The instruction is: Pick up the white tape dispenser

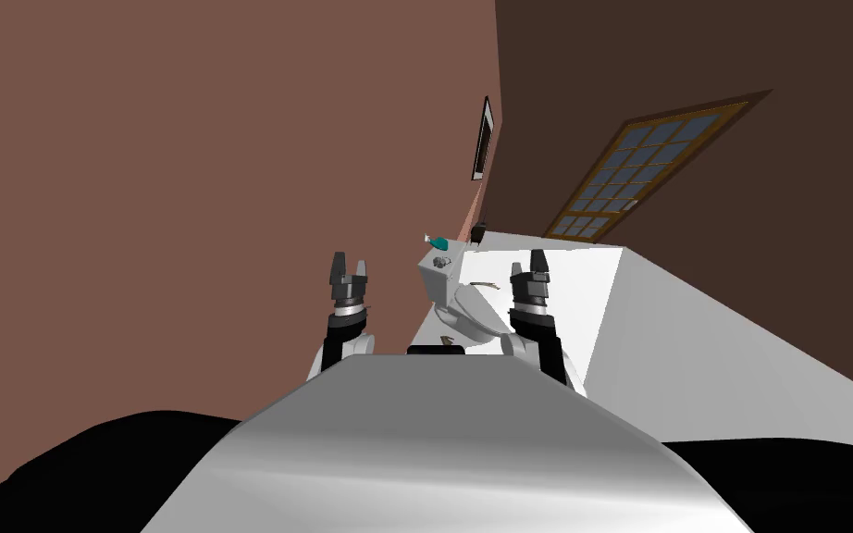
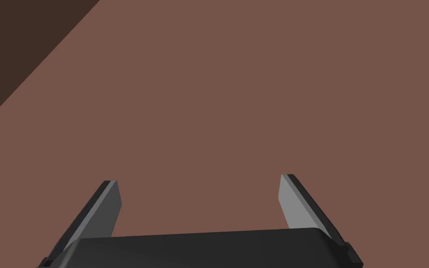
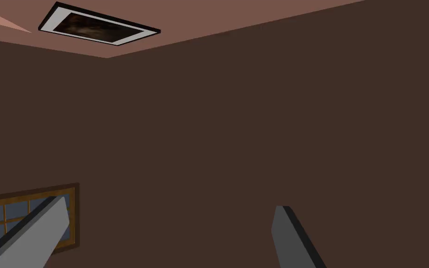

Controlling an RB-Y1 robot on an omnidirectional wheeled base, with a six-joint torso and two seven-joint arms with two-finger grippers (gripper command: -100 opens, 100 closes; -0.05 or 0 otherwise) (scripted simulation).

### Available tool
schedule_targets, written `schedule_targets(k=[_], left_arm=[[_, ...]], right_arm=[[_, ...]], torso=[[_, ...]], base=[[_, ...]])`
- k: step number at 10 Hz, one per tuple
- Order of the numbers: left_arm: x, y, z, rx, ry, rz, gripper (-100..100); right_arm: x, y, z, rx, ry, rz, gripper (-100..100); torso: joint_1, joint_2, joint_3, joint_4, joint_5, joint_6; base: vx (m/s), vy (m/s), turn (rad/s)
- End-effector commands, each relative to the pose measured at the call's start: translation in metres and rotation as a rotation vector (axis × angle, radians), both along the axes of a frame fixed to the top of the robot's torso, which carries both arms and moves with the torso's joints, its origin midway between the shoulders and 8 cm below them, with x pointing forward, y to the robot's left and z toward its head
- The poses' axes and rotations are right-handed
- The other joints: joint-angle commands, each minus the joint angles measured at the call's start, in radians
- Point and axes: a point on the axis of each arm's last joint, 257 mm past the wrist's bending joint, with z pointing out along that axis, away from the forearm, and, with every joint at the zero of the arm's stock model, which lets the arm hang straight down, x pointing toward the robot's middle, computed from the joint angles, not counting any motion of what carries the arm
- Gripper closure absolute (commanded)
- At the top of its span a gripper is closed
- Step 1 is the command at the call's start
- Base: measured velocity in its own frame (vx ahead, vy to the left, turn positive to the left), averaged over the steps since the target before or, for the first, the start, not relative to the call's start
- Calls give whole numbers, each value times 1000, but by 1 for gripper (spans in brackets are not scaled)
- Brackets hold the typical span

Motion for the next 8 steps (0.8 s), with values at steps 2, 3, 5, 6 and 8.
schedule_targets(k=[2,3,5,6,8], left_arm=[[0,0,0,0,0,0,0],[0,0,0,0,0,0,0],[0,0,0,0,0,0,0],[0,0,0,0,0,0,0],[0,0,0,0,0,0,0]], right_arm=[[1,9,-6,-24,9,45,-100],[1,15,-11,-31,14,70,-100],[2,27,-25,-36,27,130,-100],[2,35,-34,-36,36,165,-100],[1,53,-56,-32,61,247,-100]], torso=[[-1,1,0,0,0,0],[-2,1,1,0,0,0],[-5,3,2,1,-1,0],[-5,4,2,1,-1,0],[-5,6,3,1,-1,0]], base=[[-15,-25,26],[-31,-42,42],[-54,-73,59],[-77,-67,111],[-87,-80,111]])
